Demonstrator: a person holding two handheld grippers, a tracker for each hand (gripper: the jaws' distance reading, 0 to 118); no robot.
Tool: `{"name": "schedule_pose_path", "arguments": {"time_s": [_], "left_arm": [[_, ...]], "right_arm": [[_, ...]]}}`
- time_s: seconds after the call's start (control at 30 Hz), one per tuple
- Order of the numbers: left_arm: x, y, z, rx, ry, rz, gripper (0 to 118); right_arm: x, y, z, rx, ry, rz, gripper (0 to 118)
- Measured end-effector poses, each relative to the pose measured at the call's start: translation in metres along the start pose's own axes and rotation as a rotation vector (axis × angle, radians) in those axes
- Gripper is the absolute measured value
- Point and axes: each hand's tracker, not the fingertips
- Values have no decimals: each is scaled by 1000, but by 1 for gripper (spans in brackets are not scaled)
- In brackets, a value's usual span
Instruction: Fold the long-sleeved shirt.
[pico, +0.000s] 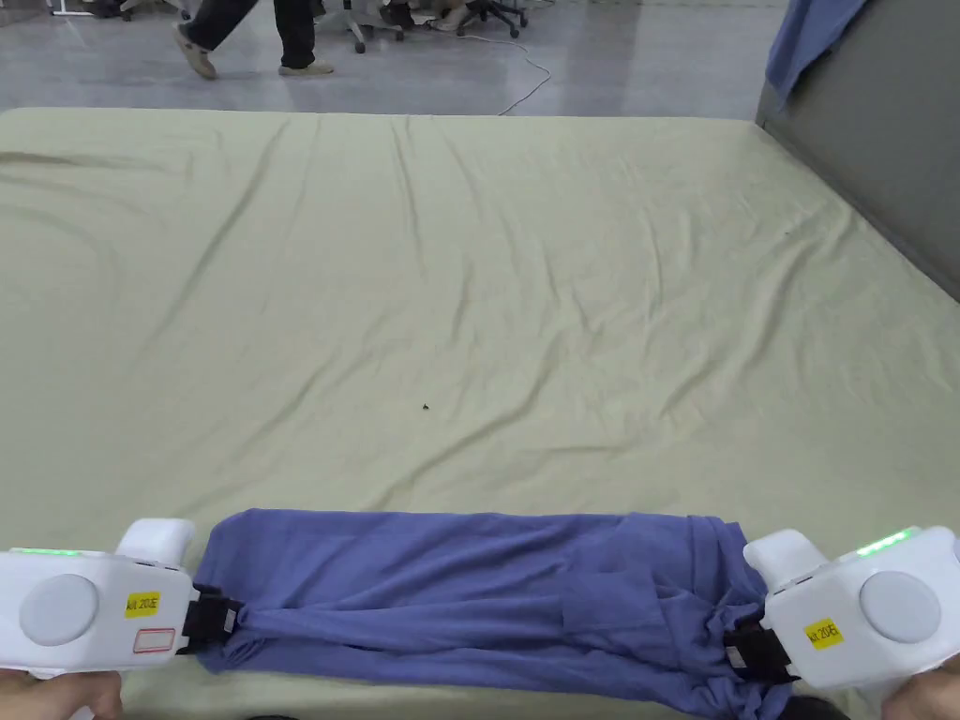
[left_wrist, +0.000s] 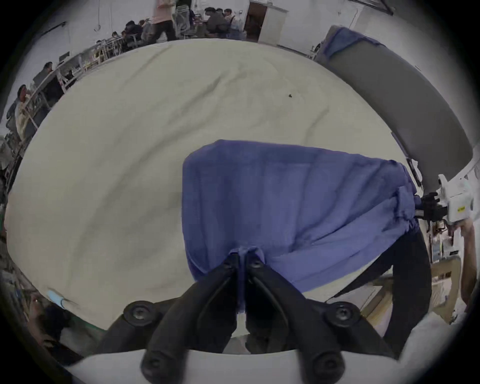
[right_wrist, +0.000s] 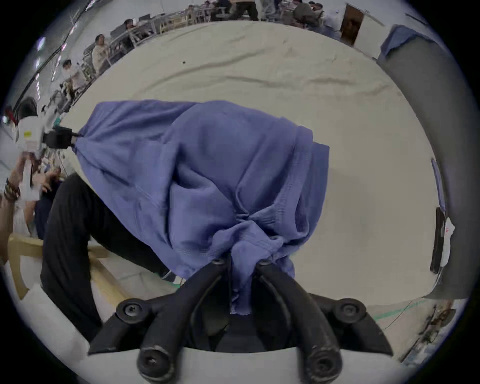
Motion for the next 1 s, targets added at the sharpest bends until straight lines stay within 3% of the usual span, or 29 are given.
{"name": "schedule_pose_path", "arguments": {"time_s": [0.03,0.1,0.13,0.17,0.3,0.43,0.47,0.5,0.53,0.57,0.6,0.63,0.7,0.77,0.83,0.93,0.97,1.0], "left_arm": [[-1,2,9,52,12,16,15],[-1,6,26,108,16,12,86],[0,8,37,129,16,8,113],[11,8,55,182,5,3,118],[45,16,106,411,17,-30,118],[86,12,124,637,106,-103,118],[93,11,125,676,154,-117,118],[101,9,124,714,192,-135,117],[105,9,124,726,214,-137,112],[108,9,119,741,236,-121,79],[108,9,116,753,253,-94,33],[108,8,115,797,226,-80,0],[102,10,108,717,175,-60,0],[98,15,104,706,153,-63,0],[82,25,100,604,67,7,1],[36,41,75,404,-120,169,109],[26,41,71,365,-157,221,118],[13,39,63,315,-177,277,118]], "right_arm": [[-1,-1,8,29,-2,2,19],[0,-1,26,95,-25,-18,66],[-1,-2,38,144,-44,-24,90],[-3,-1,52,215,-46,-40,101],[-17,13,95,595,-89,-111,101],[-31,26,100,860,-184,-151,101],[-33,28,99,888,-200,-151,95],[-35,27,97,943,-215,-159,87],[-38,26,94,990,-233,-177,70],[-39,23,92,1037,-253,-189,37],[-39,20,90,1072,-286,-181,6],[-37,17,92,1079,-297,-163,0],[-36,16,93,1048,-279,-99,0],[-35,13,93,1047,-311,-106,0],[-31,13,90,1025,-275,-132,0],[-28,12,85,997,-257,-154,0],[-27,12,83,985,-251,-152,0],[-26,12,81,966,-239,-147,0]]}}
